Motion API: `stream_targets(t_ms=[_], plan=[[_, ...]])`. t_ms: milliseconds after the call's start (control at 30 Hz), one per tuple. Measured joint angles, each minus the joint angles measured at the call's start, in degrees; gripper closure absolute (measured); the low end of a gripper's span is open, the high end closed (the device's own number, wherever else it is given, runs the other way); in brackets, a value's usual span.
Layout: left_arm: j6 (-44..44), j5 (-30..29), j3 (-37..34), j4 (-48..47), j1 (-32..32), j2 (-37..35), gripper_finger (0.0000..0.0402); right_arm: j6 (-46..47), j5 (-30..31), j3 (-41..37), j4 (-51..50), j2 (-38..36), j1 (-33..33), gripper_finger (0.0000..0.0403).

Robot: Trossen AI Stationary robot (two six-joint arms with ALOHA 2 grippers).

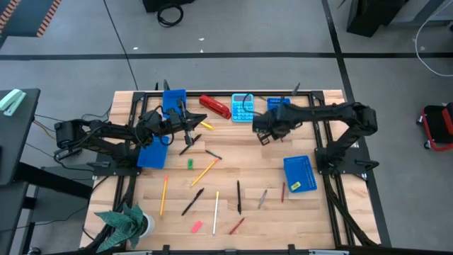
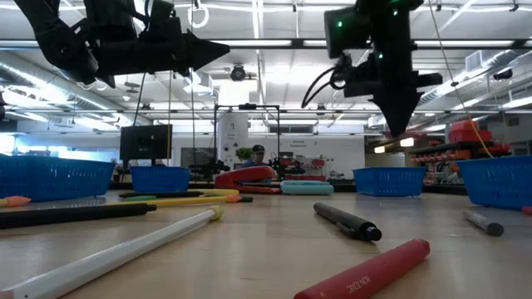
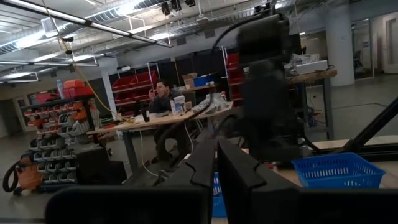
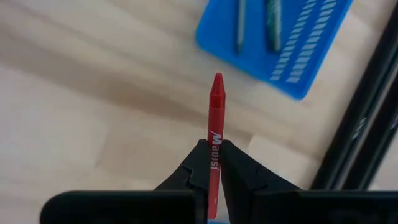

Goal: Sort crayons/erasers/pens/pencils in bins
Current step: Put the middle red crayon into the top right bin

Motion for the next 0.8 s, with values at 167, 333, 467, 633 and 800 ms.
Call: stream_targets(t_ms=[167,333,467,633,800], plan=[[0.0,-0.01,0.0,0.02,0.01,0.0,0.039,-9.12,0.01,0.0,1.39,0.0,-8.16,0.037],[0.0,-0.02,0.0,0.02,0.0,0.0,0.0385,-16.83,-0.02,0.0,5.19,0.02,-15.76,0.037],[0.05,-0.01,0.0,0.0,0.02,-0.01,0.0379,-20.24,-0.26,0.0,7.77,0.02,-20.44,0.037],[0.07,0.0,0.0,-0.03,0.0,0.0,0.0384,-22.24,-0.32,0.0,8.84,0.04,-24.25,0.037],[0.09,0.0,0.0,-0.05,0.01,0.0,0.0391,-23.33,-1.84,0.0,11.98,0.71,-25.5,0.037]])
